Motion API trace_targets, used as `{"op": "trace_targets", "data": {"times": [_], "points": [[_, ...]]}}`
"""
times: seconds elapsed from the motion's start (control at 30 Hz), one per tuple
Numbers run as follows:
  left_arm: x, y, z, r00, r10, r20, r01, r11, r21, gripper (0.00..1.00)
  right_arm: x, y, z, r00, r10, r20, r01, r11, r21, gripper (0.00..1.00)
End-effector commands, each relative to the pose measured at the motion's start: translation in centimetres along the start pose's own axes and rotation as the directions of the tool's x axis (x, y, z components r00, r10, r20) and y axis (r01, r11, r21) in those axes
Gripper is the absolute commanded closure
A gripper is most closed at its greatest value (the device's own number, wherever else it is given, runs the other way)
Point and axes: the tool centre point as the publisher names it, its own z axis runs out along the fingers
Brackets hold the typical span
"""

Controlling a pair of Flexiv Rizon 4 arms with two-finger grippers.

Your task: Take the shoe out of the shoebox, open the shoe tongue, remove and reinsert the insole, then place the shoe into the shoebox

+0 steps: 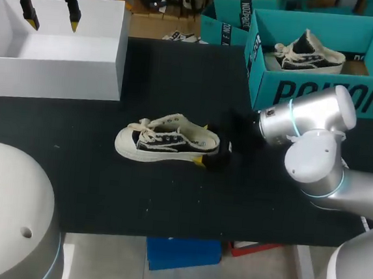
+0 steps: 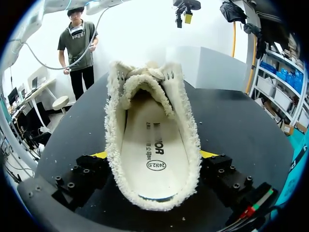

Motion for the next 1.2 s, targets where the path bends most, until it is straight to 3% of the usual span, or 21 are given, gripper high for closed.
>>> {"op": "trace_targets", "data": {"times": [0.03,0.33,0.37,0.4,0.93,1.03,1.2], "points": [[0.0,0.1,0.0,1.000,-0.001,0.003,0.001,1.000,0.000,0.00,-0.1,-0.1,0.0,1.000,0.001,-0.002,-0.001,1.000,0.003,0.00],[0.0,0.1,0.0,1.000,-0.001,0.003,0.001,1.000,0.000,0.00,-0.6,-0.2,0.1,1.000,-0.004,-0.008,0.004,1.000,0.000,0.00],[0.0,0.1,0.0,1.000,-0.001,0.003,0.001,1.000,0.000,0.00,-0.6,-0.2,0.1,1.000,0.003,-0.013,-0.003,1.000,0.009,0.85],[0.0,0.1,0.0,1.000,-0.001,0.003,0.001,1.000,0.000,0.00,-0.5,-0.2,0.1,1.000,0.002,-0.011,-0.002,1.000,0.008,1.00],[0.0,0.1,0.0,1.000,-0.001,0.003,0.001,1.000,0.000,0.00,-0.5,-0.2,0.1,1.000,0.002,-0.011,-0.002,1.000,0.008,1.00],[0.8,1.5,-0.5,0.999,-0.038,-0.008,0.038,0.999,0.033,0.00,-0.5,-0.2,0.1,1.000,0.002,-0.011,-0.002,1.000,0.008,1.00],[3.9,5.4,-0.2,0.988,-0.151,-0.031,0.152,0.987,0.046,0.00,-0.5,-0.2,0.1,1.000,0.002,-0.011,-0.002,1.000,0.008,1.00]]}}
